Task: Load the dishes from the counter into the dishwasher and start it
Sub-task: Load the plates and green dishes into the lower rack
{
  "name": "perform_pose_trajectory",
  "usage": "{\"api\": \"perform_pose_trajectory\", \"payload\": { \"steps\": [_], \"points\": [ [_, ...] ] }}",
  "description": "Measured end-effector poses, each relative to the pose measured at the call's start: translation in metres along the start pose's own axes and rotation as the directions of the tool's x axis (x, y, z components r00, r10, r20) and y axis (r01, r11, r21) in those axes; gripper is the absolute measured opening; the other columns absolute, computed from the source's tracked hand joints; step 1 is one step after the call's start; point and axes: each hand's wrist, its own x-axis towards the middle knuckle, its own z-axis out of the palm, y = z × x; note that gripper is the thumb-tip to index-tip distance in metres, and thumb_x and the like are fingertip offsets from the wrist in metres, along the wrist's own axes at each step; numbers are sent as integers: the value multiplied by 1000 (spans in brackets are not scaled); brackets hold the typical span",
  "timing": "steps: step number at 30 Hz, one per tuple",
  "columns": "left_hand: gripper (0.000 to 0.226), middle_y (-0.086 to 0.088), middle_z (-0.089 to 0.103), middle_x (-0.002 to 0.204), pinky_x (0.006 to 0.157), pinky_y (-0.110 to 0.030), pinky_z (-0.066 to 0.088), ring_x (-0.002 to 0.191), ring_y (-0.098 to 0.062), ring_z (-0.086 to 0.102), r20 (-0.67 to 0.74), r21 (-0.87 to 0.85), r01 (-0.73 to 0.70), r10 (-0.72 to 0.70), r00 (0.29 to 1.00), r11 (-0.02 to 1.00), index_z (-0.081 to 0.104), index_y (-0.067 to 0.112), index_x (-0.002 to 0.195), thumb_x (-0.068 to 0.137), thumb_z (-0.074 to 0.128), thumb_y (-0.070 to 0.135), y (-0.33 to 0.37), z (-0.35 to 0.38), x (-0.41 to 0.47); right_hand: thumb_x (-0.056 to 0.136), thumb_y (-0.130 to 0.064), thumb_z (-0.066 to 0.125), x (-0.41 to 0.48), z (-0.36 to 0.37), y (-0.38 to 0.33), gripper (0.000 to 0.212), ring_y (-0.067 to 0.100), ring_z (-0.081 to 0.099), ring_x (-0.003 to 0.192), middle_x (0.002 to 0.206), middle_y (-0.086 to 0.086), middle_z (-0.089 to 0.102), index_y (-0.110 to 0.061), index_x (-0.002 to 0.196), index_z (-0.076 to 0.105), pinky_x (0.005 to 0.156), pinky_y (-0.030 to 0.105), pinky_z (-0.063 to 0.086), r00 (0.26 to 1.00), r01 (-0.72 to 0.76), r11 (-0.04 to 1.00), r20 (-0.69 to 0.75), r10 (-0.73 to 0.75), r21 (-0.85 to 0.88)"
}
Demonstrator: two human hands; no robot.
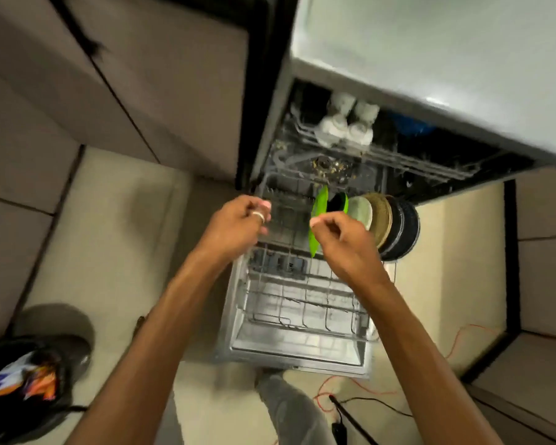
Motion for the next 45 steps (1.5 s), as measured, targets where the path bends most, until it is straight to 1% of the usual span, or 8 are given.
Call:
{"api": "perform_pose_trajectory", "payload": {
  "steps": [5, 11, 16, 20, 29, 36, 42, 45],
  "points": [
    [30, 12, 74, 91, 88, -51, 57, 90, -14, 73, -61, 95, -152, 158, 985, 984, 61, 56, 89, 69, 46, 74, 56, -142, -104, 98, -38, 61, -84, -1, -164, 14, -13, 58, 75, 85, -18, 67, -28, 98, 70, 69, 14, 40, 995, 101, 993, -31, -99, 67],
    [21, 13, 74, 89, 85, -41, 57, 84, -11, 69, -184, 262, -229, 282, 942, 937, 65, 34, 97, 95, 55, 53, 103, -294, -194, 96, -37, 64, -138, 44, -336, 11, -7, 64, 81, 87, -15, 72, -28, 94, 71, 77, 16, 48, 962, 272, 932, -85, -259, 238],
    [16, 14, 75, 86, 85, -37, 57, 82, -4, 69, -310, 278, -283, 364, 878, 918, 67, 34, 99, 97, 58, 48, 116, -382, -211, 98, -29, 63, -140, 91, -435, 14, -9, 54, 61, 79, -11, 68, -18, 95, 71, 65, 18, 43, 919, 366, 870, 18, -394, 331],
    [18, 12, 75, 86, 84, -40, 58, 81, -6, 70, -376, 204, -303, 360, 854, 931, 65, 36, 97, 94, 57, 52, 134, -439, -207, 98, -30, 63, -124, 105, -489, 13, -10, 58, 66, 80, -14, 68, -20, 95, 70, 65, 10, 42, 878, 444, 845, 43, -477, 299],
    [23, 13, 75, 84, 78, -40, 56, 78, -8, 73, -466, 109, -360, 368, 804, 926, 66, 39, 93, 84, 59, 58, 172, -537, -120, 96, -37, 64, -19, 134, -587, 13, -5, 62, 79, 86, -15, 71, -28, 91, 71, 69, 11, 42, 836, 537, 827, 25, -548, 165],
    [11, 8, 76, 93, 73, -36, 56, 80, -10, 72, -453, -2, -302, 268, 850, 953, 67, 33, 97, 97, 60, 41, 222, -570, -3, 95, -43, 63, 114, 156, -646, 22, 6, 66, 90, 97, -8, 72, -25, 103, 70, 72, 23, 46, 868, 462, 875, 129, -480, 148],
    [25, 7, 74, 96, 91, -43, 57, 95, -13, 70, -514, -40, -189, 141, 846, 981, 69, 31, 103, 89, 64, 51, 234, -599, 88, 89, -43, 66, 208, 197, -666, 23, 14, 64, 84, 100, -1, 72, -23, 101, 67, 85, 42, 56, 934, 307, 938, 140, -329, 162],
    [36, 1, 71, 110, 97, -37, 51, 106, -17, 66, -548, 8, -123, 107, 830, 992, 66, 19, 121, 94, 65, 43, 246, -625, 127, 71, -62, 58, 243, 221, -674, 43, 19, 68, 93, 101, -3, 71, -28, 97, 64, 89, 49, 57, 954, 226, 955, 154, -256, 191]
  ]
}}
